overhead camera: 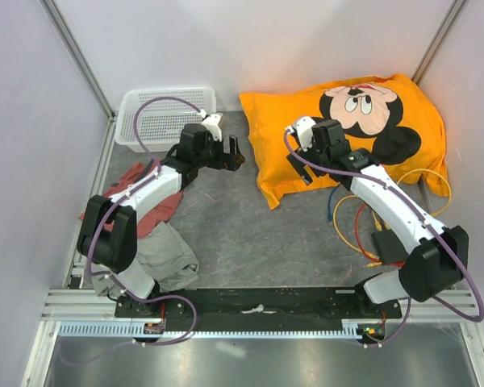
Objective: Pull the plug from the switch port
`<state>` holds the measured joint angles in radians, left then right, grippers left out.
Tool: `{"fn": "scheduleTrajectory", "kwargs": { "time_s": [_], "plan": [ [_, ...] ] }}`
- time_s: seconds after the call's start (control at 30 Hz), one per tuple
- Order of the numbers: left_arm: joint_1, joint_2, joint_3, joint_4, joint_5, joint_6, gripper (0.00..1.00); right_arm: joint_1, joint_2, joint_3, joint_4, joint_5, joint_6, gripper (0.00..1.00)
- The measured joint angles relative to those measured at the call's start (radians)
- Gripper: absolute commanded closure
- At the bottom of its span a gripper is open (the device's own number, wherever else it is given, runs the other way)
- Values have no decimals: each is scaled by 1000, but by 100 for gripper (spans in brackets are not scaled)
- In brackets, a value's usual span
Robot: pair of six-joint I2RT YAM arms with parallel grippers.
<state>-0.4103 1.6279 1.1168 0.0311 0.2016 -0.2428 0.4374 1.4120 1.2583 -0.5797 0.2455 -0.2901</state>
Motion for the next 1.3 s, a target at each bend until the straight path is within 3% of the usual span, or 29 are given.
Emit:
{"fn": "scheduleTrajectory", "kwargs": {
  "time_s": [0.23, 0.4, 0.53, 0.8, 0.93, 0.97, 1.13, 1.3],
  "plan": [
    [-1, 71, 212, -155, 59, 103, 1, 11, 171, 194, -41, -272, -128, 2],
    [-1, 26, 171, -211, 34, 158, 1, 9, 272, 229, -39, -291, -131, 2],
    [-1, -35, 84, -248, 43, 201, 1, -39, 247, 210, -62, -284, -109, 2],
    [-1, -171, -50, -264, 110, 209, 1, -301, 7, 142, -150, -52, -117, 5],
    [-2, -286, -93, -283, 151, 207, 1, -391, -94, 105, -190, 31, -151, 24],
    [-2, -316, -107, -283, 161, 207, 1, -429, -110, 92, -204, 36, -159, 25],
    [22, -484, -202, -282, 239, 208, 1, -632, -114, -29, -267, 74, -215, 20],
    [76, -495, -213, -263, 268, 222, 2, -751, -49, -113, -362, 42, -247, 16]
  ]
}}
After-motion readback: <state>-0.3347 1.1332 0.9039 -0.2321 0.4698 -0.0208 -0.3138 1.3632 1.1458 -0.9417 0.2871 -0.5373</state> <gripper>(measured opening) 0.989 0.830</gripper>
